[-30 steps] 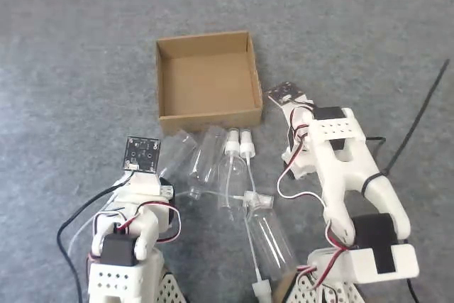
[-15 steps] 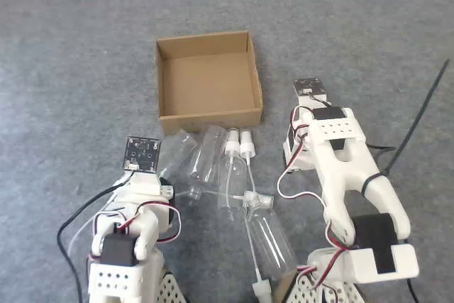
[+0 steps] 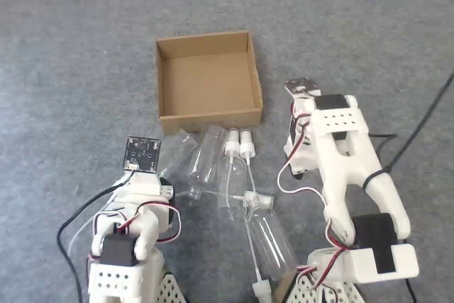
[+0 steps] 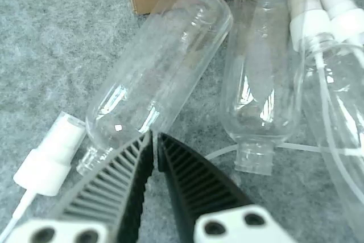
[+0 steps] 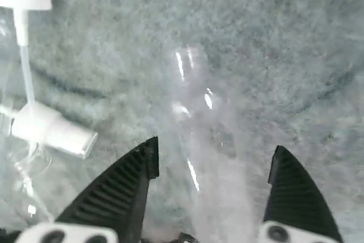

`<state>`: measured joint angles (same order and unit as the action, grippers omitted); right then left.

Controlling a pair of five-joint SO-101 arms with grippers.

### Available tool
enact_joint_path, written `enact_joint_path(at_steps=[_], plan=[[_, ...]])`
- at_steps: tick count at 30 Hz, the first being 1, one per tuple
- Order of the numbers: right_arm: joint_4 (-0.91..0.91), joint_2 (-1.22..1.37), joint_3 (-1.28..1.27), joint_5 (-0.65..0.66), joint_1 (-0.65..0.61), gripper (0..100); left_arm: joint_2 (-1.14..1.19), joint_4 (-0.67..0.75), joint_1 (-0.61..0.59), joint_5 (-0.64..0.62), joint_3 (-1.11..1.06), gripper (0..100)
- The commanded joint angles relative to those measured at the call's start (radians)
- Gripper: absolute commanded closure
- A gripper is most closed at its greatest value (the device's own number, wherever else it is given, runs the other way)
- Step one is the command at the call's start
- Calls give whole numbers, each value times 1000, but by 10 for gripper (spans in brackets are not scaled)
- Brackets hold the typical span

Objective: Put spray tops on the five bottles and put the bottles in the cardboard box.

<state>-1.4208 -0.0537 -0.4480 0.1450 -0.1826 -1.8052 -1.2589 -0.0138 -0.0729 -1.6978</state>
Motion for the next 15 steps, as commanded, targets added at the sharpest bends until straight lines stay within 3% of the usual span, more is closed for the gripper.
enact_joint_path(at_steps=[1, 9, 15], plan=[[-70, -12, 107, 71, 5, 725, -15, -3, -3, 6, 13, 987], [-91, -10, 146, 238, 4, 724, -15, -3, -3, 6, 13, 987], [-140, -8, 146, 258, -85, 726, -15, -3, -3, 6, 13, 987]])
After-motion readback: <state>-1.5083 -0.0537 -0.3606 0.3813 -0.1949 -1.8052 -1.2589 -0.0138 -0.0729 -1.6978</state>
